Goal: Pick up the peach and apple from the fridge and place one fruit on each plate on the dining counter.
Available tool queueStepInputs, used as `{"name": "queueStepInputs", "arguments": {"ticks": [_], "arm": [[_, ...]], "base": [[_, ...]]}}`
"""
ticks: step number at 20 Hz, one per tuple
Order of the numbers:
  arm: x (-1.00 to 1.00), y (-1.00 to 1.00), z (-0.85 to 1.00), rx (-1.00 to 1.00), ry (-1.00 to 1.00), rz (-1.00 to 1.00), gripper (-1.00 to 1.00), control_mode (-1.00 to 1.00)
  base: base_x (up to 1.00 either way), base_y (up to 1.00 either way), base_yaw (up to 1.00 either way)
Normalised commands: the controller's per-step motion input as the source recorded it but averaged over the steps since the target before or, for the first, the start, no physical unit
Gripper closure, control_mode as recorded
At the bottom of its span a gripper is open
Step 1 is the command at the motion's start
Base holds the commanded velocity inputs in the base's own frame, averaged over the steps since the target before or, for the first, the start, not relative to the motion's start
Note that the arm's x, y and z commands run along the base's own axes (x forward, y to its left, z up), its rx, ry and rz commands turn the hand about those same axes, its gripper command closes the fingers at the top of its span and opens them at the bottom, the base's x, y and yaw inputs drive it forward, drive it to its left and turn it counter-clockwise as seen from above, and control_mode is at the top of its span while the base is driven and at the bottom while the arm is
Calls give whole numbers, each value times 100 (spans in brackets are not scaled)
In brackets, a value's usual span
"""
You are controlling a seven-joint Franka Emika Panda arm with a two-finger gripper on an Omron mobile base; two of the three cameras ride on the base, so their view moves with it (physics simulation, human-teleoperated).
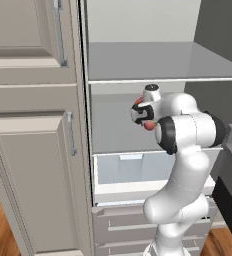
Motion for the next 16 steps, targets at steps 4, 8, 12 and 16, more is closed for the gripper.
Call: {"name": "queueStepInputs", "arguments": {"ticks": [4, 8, 12, 16], "arm": [[-37, 0, -99, 10, 18, -12, 100, -100], [-96, 0, -75, 16, 2, -16, 100, -100], [-100, 0, -66, 20, -28, -18, 100, -100], [-100, 0, -38, 21, -32, -13, 100, -100]], "base": [[0, 0, 0], [0, 0, 0], [0, 0, 0], [0, 0, 0]]}}
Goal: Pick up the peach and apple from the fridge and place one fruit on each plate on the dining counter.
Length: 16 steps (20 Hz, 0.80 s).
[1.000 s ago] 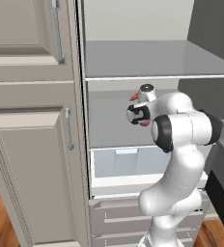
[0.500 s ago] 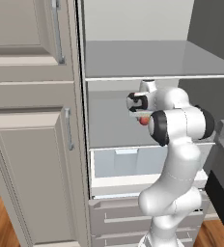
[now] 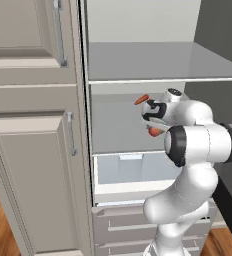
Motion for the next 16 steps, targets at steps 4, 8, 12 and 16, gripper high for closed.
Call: {"name": "queueStepInputs", "arguments": {"ticks": [4, 8, 12, 16], "arm": [[-100, 21, 61, 5, -14, -2, 100, -100], [-100, 61, 93, -11, 6, 0, 100, -100], [-100, 62, 49, -15, 3, 1, 100, -100], [-100, 29, -6, -7, 0, 0, 100, -100]], "base": [[0, 0, 0], [0, 0, 0], [0, 0, 0], [0, 0, 0]]}}
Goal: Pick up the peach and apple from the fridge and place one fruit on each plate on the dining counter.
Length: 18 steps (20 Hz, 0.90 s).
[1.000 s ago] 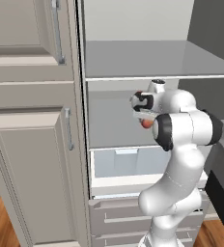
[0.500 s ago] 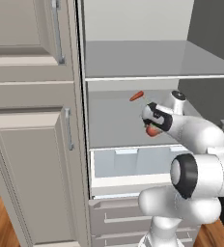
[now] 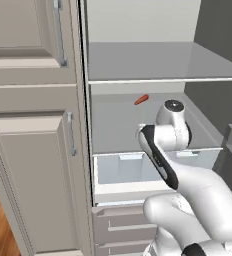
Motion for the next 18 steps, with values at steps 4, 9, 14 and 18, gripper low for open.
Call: {"name": "queueStepInputs", "arguments": {"ticks": [4, 9, 14, 18], "arm": [[-100, 0, -9, 0, 0, 0, 100, -100], [-65, 0, 0, 0, 0, 0, 100, -100], [-31, 0, 0, 0, 0, 0, 100, 100], [0, 0, 0, 0, 0, 0, 100, 100]], "base": [[0, 0, 0], [0, 0, 0], [-38, 0, 0], [-100, 0, -1]]}}
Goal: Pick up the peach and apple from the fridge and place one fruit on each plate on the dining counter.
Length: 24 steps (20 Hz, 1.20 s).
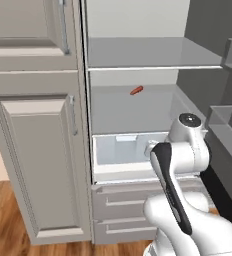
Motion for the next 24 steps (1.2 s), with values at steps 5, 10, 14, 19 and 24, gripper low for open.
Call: {"name": "queueStepInputs", "arguments": {"ticks": [5, 10, 14, 19, 24], "arm": [[0, 0, 0, 0, 0, 0, 100, 100], [0, 0, 0, 0, 0, 0, 100, 100], [0, 0, 0, 0, 0, 0, 100, 100], [0, 0, 0, 0, 0, 0, 100, 100], [0, 0, 0, 0, 0, 0, 100, 100]], "base": [[-100, 0, -17], [-100, 0, -21], [-100, 0, -17], [-100, 0, -13], [-100, 0, -11]]}}
